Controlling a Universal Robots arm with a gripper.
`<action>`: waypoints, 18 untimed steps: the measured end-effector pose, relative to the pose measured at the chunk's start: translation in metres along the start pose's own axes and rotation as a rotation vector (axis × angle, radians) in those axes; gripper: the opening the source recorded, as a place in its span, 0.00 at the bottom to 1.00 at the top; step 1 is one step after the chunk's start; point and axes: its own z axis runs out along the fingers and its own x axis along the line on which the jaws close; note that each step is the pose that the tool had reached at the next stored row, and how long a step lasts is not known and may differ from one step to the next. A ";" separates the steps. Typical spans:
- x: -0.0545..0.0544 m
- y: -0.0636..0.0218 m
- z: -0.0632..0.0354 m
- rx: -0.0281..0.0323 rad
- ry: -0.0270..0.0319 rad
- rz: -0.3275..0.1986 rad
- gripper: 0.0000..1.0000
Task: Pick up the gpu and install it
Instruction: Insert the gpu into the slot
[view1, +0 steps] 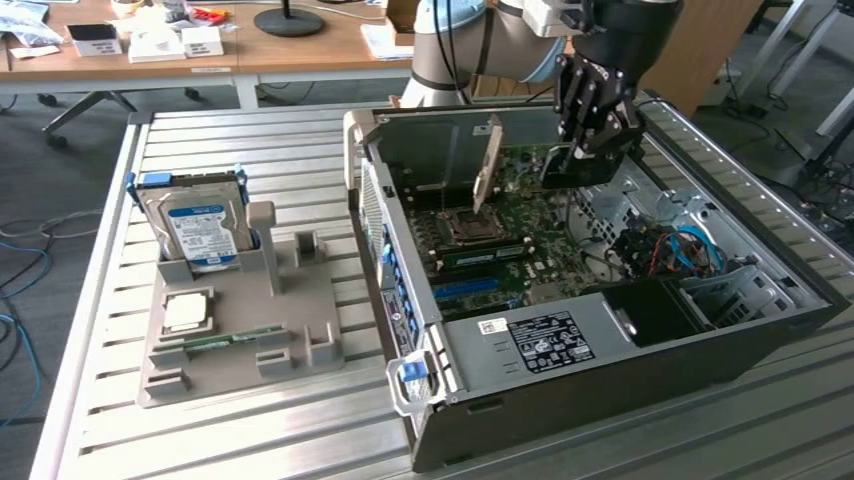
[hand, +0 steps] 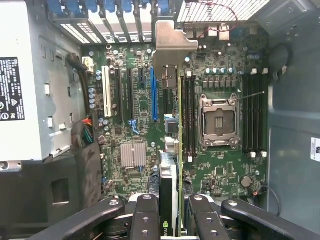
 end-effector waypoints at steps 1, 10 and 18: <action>0.000 0.0000 0.0015 0.0000 0.0001 0.000 0.27; 0.000 0.0001 0.0030 0.0001 0.0006 0.000 0.27; 0.001 0.0085 0.0047 0.0002 0.0003 0.000 0.27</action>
